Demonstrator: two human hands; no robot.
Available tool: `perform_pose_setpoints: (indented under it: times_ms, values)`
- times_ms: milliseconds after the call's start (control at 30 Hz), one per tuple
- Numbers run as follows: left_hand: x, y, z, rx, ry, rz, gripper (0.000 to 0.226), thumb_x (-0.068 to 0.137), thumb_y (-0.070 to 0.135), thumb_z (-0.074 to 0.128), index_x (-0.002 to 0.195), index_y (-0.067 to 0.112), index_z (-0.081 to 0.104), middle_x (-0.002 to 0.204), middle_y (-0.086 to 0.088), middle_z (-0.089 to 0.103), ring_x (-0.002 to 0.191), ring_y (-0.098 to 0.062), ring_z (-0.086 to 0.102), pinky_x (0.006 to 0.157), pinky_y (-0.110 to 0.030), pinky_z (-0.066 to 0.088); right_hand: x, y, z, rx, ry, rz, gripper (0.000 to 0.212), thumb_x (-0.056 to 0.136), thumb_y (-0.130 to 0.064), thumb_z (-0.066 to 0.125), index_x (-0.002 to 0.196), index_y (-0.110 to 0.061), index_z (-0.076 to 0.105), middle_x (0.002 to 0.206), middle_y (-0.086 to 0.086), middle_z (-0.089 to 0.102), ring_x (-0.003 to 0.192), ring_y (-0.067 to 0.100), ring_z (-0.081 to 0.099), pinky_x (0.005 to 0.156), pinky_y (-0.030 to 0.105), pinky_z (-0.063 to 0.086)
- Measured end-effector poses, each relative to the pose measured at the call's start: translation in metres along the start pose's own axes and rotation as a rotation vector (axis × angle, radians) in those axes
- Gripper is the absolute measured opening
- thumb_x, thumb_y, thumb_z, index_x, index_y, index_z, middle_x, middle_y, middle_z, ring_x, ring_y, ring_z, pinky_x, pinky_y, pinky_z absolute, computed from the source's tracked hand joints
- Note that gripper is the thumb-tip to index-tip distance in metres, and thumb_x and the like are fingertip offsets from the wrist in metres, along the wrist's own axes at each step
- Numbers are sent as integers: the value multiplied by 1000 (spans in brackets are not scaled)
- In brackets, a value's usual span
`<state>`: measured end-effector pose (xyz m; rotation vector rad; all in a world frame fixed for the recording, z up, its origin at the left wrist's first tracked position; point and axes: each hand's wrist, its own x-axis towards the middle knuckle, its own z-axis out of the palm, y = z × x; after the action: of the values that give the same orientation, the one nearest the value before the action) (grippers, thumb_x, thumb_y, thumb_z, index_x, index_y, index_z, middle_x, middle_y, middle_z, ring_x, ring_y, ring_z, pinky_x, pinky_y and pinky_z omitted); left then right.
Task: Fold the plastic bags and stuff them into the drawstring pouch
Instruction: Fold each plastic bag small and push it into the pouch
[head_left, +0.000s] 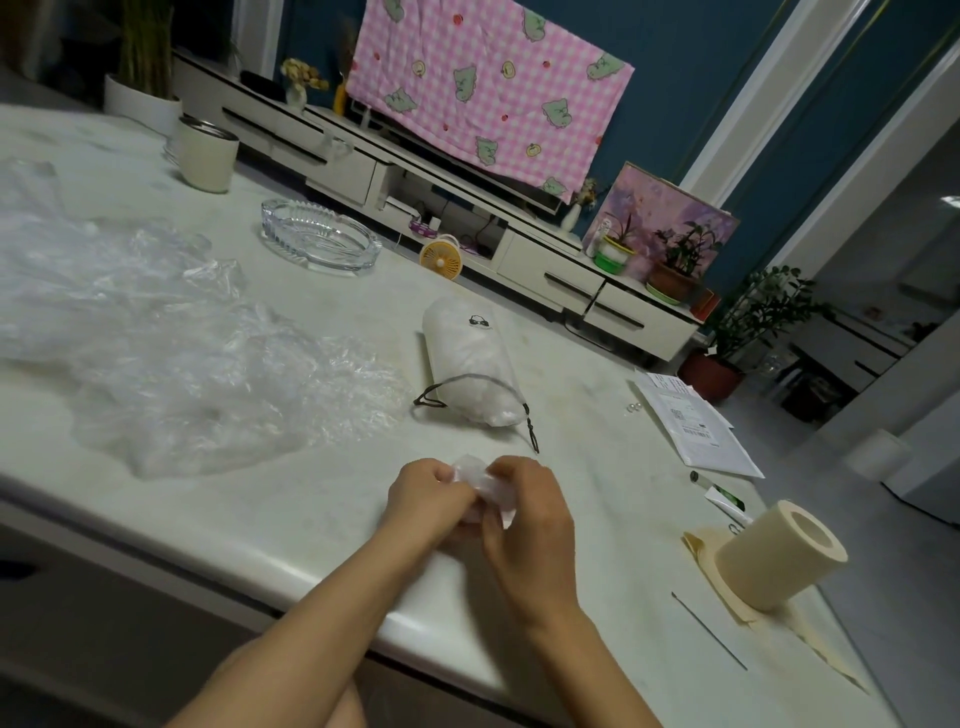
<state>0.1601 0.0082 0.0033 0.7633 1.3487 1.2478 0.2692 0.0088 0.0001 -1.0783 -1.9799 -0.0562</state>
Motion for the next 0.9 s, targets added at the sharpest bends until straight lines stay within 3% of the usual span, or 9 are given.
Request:
perform_pose_setpoints:
  times_ms: [200, 267, 367, 467, 567, 633, 733, 833, 900]
  values:
    - [0, 1, -7, -257, 17, -77, 29, 82, -11, 50, 59, 6, 53, 59, -12, 57, 56, -23, 58, 53, -28, 55, -12, 3, 1, 14, -67, -157, 26, 89, -21, 48, 110, -10, 61, 112, 3, 60, 104, 12, 52, 93, 14, 39]
    - [-1, 7, -7, -365, -26, -122, 23, 84, -9, 45, 68, 4, 55, 60, -10, 55, 55, -18, 56, 49, -24, 51, -12, 6, 2, -54, -72, -183, 31, 90, -19, 46, 114, -9, 62, 114, 6, 62, 105, 13, 51, 92, 19, 42]
    - [-2, 13, -6, -548, -107, -192, 13, 90, 9, 47, 81, 6, 55, 60, -8, 61, 58, -20, 59, 59, -29, 50, -7, 10, 3, -220, -68, -268, 32, 82, -10, 49, 109, -7, 65, 110, 12, 65, 99, 19, 50, 83, 29, 45]
    - [1, 9, -5, -457, -194, -111, 15, 92, 15, 56, 81, 6, 61, 66, -8, 62, 60, -15, 60, 68, -28, 49, -8, 11, 6, -374, -98, -393, 32, 82, -7, 49, 108, -1, 67, 116, 14, 65, 101, 24, 51, 85, 29, 40]
    - [6, 3, -3, -368, -74, -42, 13, 92, 4, 53, 82, 6, 60, 68, -7, 59, 63, -15, 56, 69, -29, 46, -12, 13, 5, -352, -169, -406, 38, 86, -14, 46, 120, -12, 61, 129, 6, 59, 119, 21, 49, 102, 35, 31]
    - [10, 2, -3, -321, 8, 9, 16, 92, 0, 50, 79, 7, 56, 66, -7, 56, 61, -17, 51, 65, -30, 45, -13, 7, 0, -102, -90, -212, 29, 85, -21, 50, 112, -25, 62, 127, -2, 61, 123, 12, 48, 105, 33, 27]
    - [13, 6, 0, -220, 62, 136, 19, 93, 0, 48, 77, 9, 52, 72, -10, 57, 62, -18, 53, 64, -28, 52, 7, -10, -8, 397, 78, 401, 21, 87, -23, 62, 104, -35, 57, 121, -10, 61, 114, 5, 54, 97, 24, 41]
    - [14, 8, 2, -101, 95, 257, 17, 93, -1, 47, 81, 11, 53, 75, -4, 57, 62, -10, 51, 48, -10, 42, 30, -1, -12, 948, -157, 957, 32, 88, -11, 63, 119, -16, 55, 117, 12, 63, 105, 24, 63, 92, 34, 51]
    - [18, 6, 2, -41, 112, 298, 16, 92, 0, 48, 84, 13, 53, 78, 0, 58, 65, -8, 52, 49, -9, 40, 34, 1, -12, 1068, -274, 1035, 34, 87, -5, 62, 121, -2, 57, 113, 21, 66, 96, 29, 66, 90, 38, 52]
